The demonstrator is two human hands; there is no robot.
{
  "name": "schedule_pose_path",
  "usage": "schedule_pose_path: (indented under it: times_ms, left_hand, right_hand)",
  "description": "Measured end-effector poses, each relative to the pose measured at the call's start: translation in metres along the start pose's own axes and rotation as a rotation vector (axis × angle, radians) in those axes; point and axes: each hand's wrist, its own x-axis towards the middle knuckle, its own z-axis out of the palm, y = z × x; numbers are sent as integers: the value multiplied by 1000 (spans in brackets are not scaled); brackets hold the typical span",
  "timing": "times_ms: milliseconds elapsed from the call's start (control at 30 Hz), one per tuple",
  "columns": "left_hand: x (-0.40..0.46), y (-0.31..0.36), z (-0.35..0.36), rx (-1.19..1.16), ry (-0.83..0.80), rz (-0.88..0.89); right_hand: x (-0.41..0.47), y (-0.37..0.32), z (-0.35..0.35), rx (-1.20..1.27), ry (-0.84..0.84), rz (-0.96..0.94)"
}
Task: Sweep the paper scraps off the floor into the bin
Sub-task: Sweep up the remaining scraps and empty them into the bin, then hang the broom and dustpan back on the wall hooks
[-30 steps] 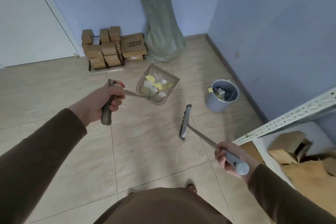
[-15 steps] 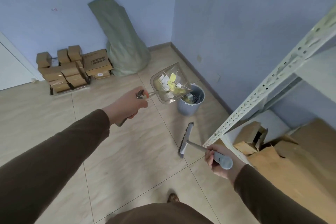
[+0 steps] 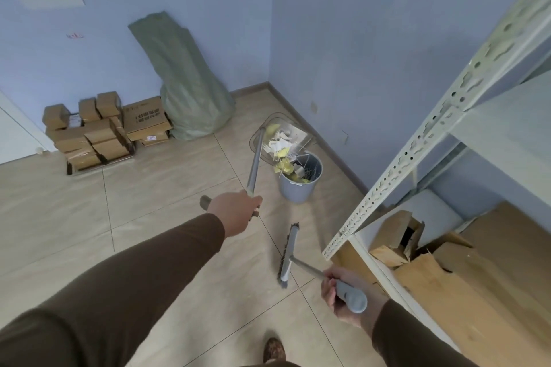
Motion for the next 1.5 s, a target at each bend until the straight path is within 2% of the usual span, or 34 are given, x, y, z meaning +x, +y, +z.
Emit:
schedule_pose_path:
  times_ms: [267,700,1000,1233,1500]
  left_hand:
    - [11,18,15,292,-82,115]
    - [10,15,-9,394,-64,150]
    - [-1,-23,-31,357,-15,85]
    - [8,-68,-63,199,20,-77]
    - [59,-183,-111,34,66,-193]
  right_hand:
    - [5,-1,0,-42,-17,64]
    - [17,-15,7,-112,-61,89]
    - [27,-39,21,-191,-92,82]
    - [39,-68,63,-208,-144,90]
    - [61,-129,148,-267,-222,88]
